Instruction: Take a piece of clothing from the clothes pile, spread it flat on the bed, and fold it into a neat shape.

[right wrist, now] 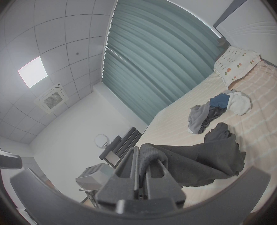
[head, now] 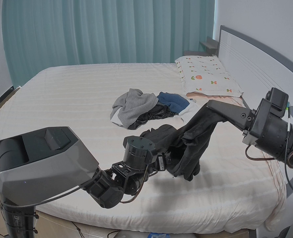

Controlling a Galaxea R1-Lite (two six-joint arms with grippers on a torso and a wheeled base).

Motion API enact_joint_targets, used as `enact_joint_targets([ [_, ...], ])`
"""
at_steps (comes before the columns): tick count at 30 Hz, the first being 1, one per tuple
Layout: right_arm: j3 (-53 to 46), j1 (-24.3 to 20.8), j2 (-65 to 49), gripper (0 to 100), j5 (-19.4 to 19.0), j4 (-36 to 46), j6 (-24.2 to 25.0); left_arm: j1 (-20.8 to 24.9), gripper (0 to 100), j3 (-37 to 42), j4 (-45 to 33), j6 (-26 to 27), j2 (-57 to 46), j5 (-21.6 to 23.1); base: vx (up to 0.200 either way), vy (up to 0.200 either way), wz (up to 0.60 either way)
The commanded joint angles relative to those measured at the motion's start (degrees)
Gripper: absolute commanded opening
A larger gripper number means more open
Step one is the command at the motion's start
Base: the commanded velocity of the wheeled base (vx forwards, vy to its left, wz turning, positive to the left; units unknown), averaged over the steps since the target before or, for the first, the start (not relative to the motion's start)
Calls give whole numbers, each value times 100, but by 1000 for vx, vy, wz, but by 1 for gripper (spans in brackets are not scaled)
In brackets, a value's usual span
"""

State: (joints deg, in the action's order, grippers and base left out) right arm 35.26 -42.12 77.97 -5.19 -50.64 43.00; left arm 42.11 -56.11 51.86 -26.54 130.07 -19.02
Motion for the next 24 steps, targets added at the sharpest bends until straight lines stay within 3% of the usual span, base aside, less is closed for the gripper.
enact_joint_targets([
  [1,78,99,-282,0,-34,-25,-2,-168,100,-66,26,-36,220,-41,0,0,0],
  [7,148,626,-353,0,-377,-42,51,-581,100,-321,26,-80,704,-41,0,0,0],
  [14,342,1382,-115,0,-773,-42,95,-748,100,-831,26,-150,1380,74,0,0,0],
  [21,368,1707,227,0,-799,-69,271,-739,100,-1455,-27,-159,1934,153,0,0,0],
  [22,368,1733,262,0,-799,-86,271,-739,0,-1455,-27,-159,1943,153,0,0,0],
  [24,359,1812,429,0,-799,-166,271,-730,0,-1455,-9,-167,1890,153,0,0,0],
])
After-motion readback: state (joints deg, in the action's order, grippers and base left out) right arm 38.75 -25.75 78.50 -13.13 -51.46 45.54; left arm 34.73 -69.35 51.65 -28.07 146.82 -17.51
